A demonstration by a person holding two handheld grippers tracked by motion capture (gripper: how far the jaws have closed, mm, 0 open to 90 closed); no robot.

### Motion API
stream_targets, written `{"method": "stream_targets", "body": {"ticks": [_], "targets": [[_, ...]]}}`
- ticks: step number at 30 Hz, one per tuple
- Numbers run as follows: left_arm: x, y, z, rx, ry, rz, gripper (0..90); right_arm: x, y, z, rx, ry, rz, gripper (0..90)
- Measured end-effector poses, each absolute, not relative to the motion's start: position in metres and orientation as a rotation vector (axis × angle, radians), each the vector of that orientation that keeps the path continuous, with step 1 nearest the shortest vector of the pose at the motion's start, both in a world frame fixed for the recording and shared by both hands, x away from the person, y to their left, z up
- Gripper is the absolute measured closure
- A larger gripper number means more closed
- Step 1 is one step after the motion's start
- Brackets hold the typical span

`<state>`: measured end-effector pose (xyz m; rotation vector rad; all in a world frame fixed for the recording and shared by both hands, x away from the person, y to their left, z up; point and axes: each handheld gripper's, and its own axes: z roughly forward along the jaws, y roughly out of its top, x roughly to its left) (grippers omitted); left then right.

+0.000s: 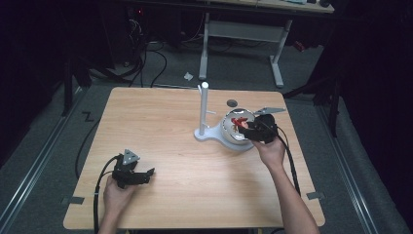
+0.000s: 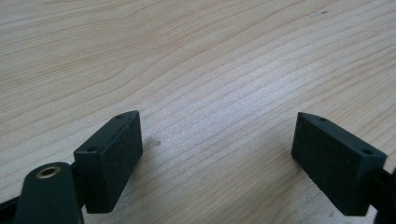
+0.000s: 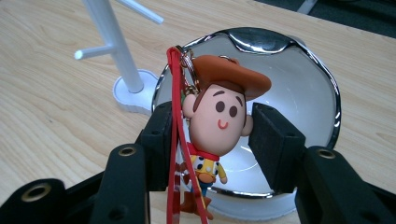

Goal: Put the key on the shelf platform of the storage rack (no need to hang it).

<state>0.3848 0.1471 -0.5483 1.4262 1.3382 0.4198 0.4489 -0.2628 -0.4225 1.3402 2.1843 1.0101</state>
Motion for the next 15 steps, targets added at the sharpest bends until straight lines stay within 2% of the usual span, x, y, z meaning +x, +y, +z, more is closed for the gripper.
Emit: {"method": "stream_targets", "body": {"ticks": [15], "targets": [[0.385,0.147,-0.548,1.427,1.338,0.421,16.8,0.471,-0.254,-0.438,1.394,2.207,0.916,52.9]]}}
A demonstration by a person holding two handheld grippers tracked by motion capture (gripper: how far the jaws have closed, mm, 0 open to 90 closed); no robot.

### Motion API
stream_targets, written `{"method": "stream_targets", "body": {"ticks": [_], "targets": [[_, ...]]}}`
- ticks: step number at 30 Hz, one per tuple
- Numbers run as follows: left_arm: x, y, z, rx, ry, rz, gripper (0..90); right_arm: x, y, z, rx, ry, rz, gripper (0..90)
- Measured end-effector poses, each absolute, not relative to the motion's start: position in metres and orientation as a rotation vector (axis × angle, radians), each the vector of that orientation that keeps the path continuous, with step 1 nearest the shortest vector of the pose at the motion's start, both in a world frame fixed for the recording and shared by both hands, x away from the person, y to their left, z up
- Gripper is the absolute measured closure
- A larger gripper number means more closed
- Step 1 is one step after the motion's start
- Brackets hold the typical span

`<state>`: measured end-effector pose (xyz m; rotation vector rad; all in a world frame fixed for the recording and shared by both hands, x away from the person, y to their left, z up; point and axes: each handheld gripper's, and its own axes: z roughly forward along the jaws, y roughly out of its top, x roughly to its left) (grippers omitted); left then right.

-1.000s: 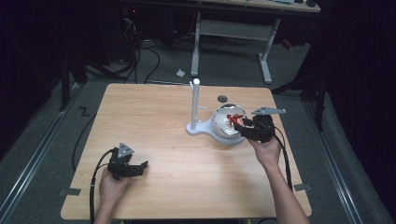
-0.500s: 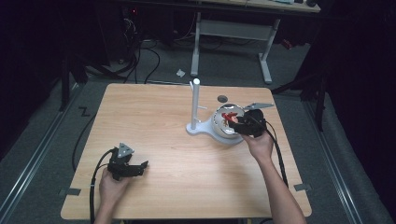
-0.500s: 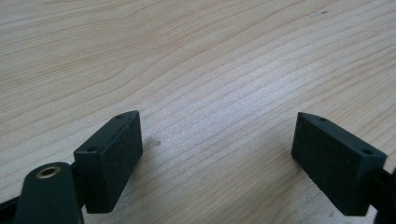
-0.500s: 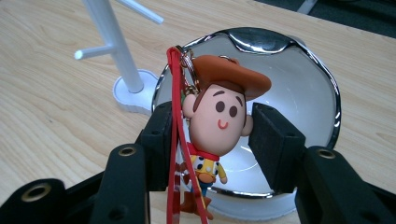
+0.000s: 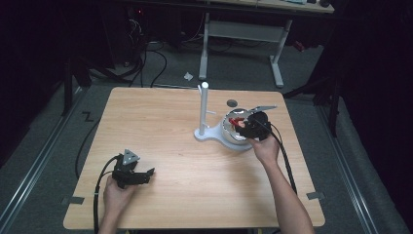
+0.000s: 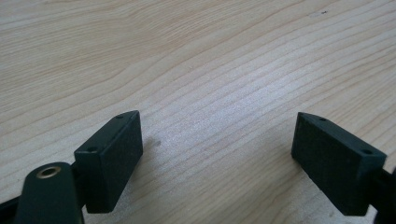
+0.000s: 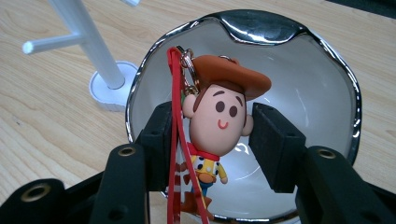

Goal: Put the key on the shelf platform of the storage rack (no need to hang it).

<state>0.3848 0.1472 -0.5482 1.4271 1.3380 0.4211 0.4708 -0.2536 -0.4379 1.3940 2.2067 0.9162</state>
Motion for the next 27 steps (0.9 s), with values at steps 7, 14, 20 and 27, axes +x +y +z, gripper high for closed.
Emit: {"method": "stream_targets", "body": {"ticks": [7,14,20,27], "targets": [[0.385,0.147,-0.548,1.426,1.338,0.421,16.8,0.48,-0.249,-0.443,1.403,2.221,0.875,52.8],[0.385,0.147,-0.548,1.426,1.339,0.422,16.8,0.485,-0.248,-0.45,1.432,2.224,0.836,52.2],[0.385,0.147,-0.548,1.428,1.337,0.425,16.8,0.485,-0.251,-0.449,1.431,2.215,0.87,47.1],[0.385,0.147,-0.548,1.428,1.337,0.425,16.9,0.477,-0.257,-0.442,1.413,2.188,0.915,45.1]]}}
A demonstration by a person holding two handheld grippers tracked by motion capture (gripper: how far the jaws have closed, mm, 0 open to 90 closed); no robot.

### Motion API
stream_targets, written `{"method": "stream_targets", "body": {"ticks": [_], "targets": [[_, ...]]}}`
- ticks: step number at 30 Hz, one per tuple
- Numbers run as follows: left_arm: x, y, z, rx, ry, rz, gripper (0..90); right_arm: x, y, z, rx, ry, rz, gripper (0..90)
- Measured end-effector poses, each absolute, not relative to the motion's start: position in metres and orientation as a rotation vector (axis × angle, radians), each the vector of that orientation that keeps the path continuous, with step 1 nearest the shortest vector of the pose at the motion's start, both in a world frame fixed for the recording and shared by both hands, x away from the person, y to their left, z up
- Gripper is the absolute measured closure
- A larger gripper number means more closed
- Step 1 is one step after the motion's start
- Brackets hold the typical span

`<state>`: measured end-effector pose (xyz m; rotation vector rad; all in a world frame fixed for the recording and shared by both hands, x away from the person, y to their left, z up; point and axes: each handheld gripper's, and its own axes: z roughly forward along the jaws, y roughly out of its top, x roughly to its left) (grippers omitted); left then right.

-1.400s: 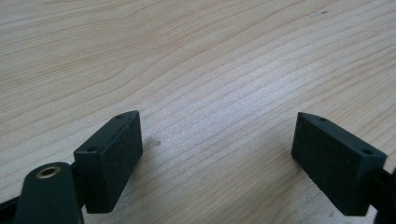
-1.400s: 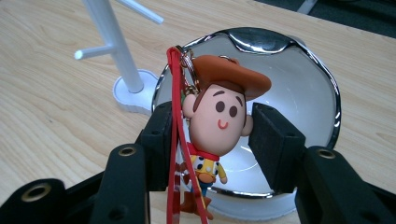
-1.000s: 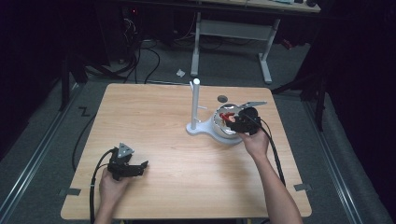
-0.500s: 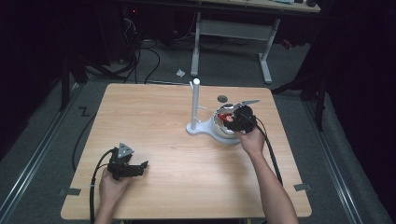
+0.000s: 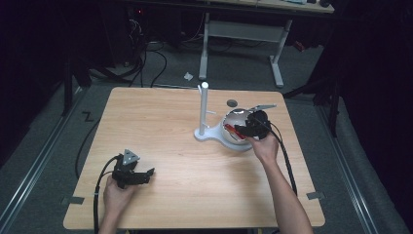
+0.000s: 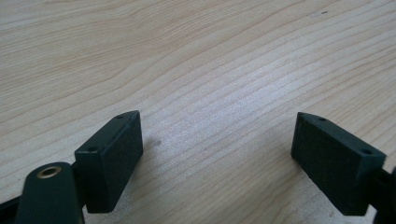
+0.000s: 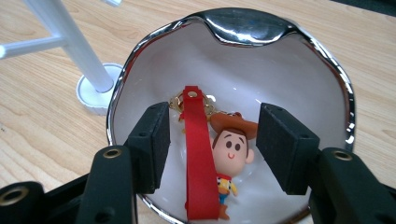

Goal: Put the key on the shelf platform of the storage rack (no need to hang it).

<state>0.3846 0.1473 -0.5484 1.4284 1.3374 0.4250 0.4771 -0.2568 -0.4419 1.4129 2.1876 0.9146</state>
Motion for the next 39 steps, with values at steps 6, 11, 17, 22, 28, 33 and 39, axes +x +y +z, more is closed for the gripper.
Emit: {"method": "stream_targets", "body": {"ticks": [6,11,17,22,28,33,39], "targets": [[0.385,0.147,-0.548,1.428,1.337,0.424,16.9,0.467,-0.261,-0.429,1.377,2.16,0.945,45.4],[0.385,0.147,-0.548,1.428,1.338,0.426,17.0,0.459,-0.267,-0.419,1.369,2.134,0.982,46.4],[0.385,0.147,-0.548,1.428,1.338,0.425,17.0,0.45,-0.272,-0.411,1.348,2.13,1.0,48.1],[0.385,0.147,-0.548,1.429,1.337,0.426,17.0,0.442,-0.276,-0.404,1.333,2.116,1.007,47.5],[0.385,0.147,-0.548,1.428,1.338,0.425,17.0,0.435,-0.279,-0.398,1.314,2.109,1.005,46.2],[0.385,0.147,-0.548,1.428,1.338,0.427,17.0,0.427,-0.288,-0.396,1.334,2.08,1.037,46.2],[0.385,0.147,-0.548,1.428,1.337,0.427,17.0,0.416,-0.298,-0.392,1.34,2.061,1.056,45.7]]}}
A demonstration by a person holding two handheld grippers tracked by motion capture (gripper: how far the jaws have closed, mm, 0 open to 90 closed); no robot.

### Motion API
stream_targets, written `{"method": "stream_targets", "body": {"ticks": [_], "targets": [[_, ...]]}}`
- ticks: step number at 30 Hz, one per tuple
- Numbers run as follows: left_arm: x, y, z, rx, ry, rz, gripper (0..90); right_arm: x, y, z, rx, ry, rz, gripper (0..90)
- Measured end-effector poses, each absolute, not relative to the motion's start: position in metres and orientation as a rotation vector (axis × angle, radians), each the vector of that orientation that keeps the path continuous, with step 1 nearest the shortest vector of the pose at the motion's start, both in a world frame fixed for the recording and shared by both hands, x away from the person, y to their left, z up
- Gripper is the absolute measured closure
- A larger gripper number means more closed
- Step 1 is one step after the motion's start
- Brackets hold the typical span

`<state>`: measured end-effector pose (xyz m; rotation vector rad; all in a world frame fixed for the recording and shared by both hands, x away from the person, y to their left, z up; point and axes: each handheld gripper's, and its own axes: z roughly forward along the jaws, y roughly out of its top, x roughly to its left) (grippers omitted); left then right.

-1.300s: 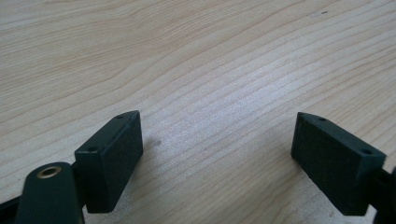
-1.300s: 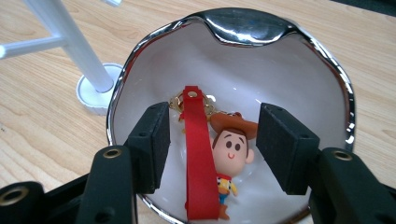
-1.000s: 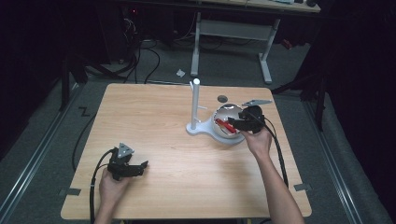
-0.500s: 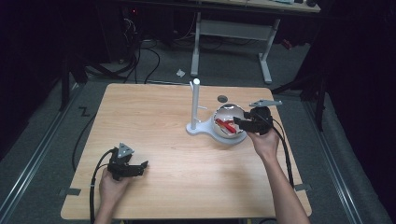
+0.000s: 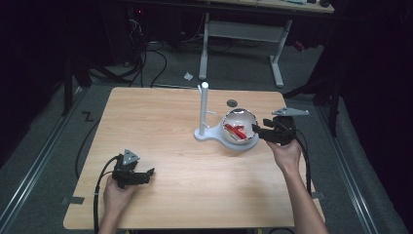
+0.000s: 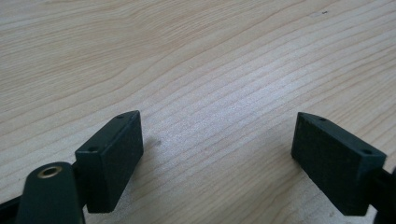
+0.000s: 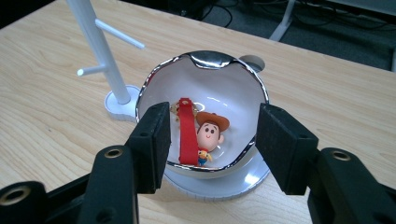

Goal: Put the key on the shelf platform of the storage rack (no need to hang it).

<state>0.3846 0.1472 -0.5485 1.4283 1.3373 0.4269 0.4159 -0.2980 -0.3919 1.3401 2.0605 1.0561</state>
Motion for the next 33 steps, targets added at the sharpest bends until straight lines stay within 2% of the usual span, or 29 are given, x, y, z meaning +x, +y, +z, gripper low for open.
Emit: {"method": "stream_targets", "body": {"ticks": [19,33], "targets": [[0.385,0.147,-0.548,1.428,1.338,0.428,17.0,0.375,-0.31,-0.38,1.303,2.002,1.107,45.2],[0.385,0.147,-0.548,1.428,1.338,0.429,17.0,0.348,-0.331,-0.39,1.36,1.952,1.163,45.3]]}}
